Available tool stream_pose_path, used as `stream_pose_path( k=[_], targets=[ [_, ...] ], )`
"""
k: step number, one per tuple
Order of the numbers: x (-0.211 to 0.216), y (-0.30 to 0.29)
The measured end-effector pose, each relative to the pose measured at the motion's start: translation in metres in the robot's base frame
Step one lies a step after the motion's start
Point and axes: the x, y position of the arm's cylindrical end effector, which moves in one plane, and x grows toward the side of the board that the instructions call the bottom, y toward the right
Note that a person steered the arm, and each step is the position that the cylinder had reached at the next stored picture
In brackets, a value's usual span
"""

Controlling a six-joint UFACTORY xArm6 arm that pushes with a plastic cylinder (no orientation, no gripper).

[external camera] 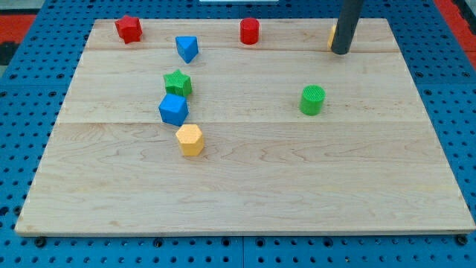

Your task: Slide the blue triangle towards the center left

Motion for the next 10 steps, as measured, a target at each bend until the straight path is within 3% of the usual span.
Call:
stream_pose_path(
  k=[1,4,5,6,9,10],
  targets=[
    [-0.019,0.014],
    [-0.004,0.034],
    [0.012,0.001],
    [0.013,-0.082],
    [-0.017,-0.221],
    [-0.005,-0.273]
  ],
)
